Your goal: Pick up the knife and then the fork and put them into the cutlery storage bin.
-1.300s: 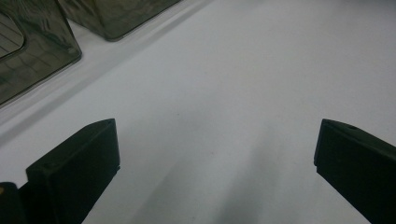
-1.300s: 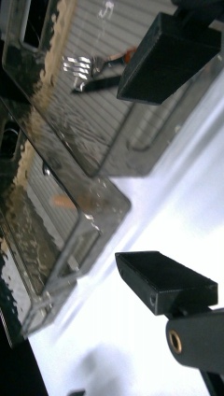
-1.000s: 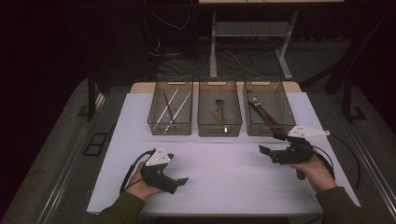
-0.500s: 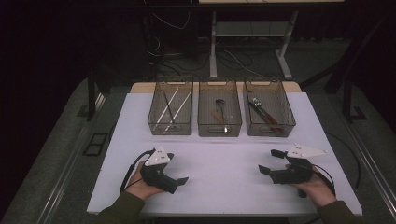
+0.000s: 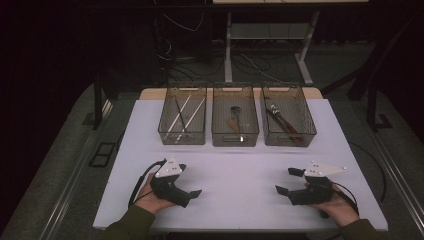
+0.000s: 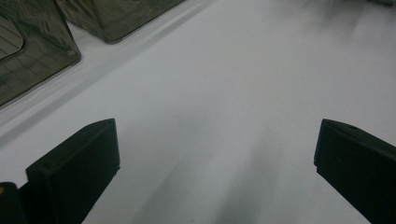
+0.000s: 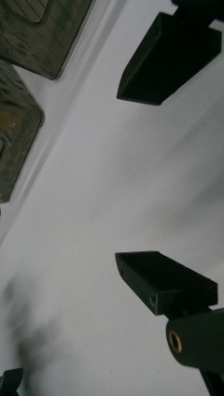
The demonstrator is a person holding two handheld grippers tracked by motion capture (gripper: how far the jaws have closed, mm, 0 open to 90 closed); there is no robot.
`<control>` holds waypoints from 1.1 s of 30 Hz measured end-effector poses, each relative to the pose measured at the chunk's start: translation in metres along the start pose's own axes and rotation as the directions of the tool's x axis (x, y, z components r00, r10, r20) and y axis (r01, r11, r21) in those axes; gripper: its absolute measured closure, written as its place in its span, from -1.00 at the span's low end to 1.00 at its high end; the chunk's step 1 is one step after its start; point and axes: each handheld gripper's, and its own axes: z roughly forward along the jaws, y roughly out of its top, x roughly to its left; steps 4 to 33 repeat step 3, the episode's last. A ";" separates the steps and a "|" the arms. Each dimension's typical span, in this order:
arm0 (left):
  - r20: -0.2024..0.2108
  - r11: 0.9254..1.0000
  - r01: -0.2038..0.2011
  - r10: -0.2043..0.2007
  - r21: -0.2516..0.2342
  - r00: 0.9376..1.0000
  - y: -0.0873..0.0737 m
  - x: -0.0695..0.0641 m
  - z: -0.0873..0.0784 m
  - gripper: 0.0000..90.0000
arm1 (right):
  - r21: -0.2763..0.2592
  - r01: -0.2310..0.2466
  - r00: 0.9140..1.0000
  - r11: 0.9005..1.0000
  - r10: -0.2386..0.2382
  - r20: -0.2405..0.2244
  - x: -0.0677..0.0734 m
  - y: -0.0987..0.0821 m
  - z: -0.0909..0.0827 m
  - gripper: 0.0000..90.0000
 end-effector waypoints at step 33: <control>-0.001 1.000 0.000 0.000 0.000 1.000 0.000 0.000 0.000 -1.00 | -0.003 -0.002 1.000 1.000 0.002 0.002 -0.001 0.000 -0.001 -0.61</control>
